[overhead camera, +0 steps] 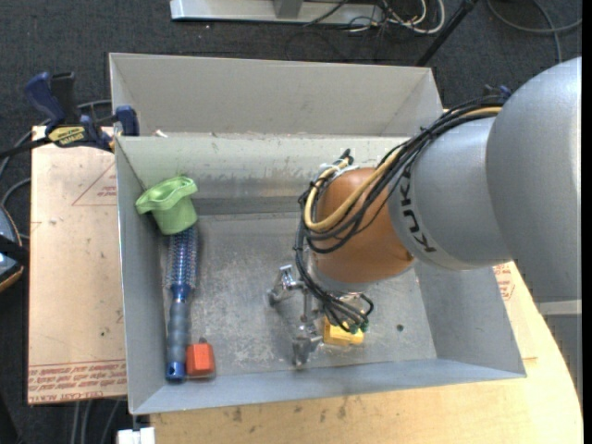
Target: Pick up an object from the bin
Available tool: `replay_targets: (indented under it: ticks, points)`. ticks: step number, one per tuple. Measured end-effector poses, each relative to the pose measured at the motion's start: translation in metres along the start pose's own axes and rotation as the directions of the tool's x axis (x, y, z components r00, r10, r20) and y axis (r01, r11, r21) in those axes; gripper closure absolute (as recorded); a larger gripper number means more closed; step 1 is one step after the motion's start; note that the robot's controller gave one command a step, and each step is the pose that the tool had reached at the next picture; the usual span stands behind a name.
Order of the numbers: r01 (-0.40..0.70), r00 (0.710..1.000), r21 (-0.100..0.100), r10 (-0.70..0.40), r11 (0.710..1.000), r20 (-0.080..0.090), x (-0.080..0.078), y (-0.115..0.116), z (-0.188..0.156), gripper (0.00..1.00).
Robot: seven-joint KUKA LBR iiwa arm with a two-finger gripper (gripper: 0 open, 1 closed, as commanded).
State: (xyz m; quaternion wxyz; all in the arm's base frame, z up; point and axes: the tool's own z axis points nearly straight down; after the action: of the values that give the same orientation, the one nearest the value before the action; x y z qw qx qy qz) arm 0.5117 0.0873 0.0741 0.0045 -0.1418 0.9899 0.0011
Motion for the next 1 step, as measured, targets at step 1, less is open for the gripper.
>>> replay_targets:
  ticks: [1]
  points:
    - [-0.036,0.999,0.006,0.036,0.999,-0.005,0.0163,-0.0923,-0.0315,0.00]
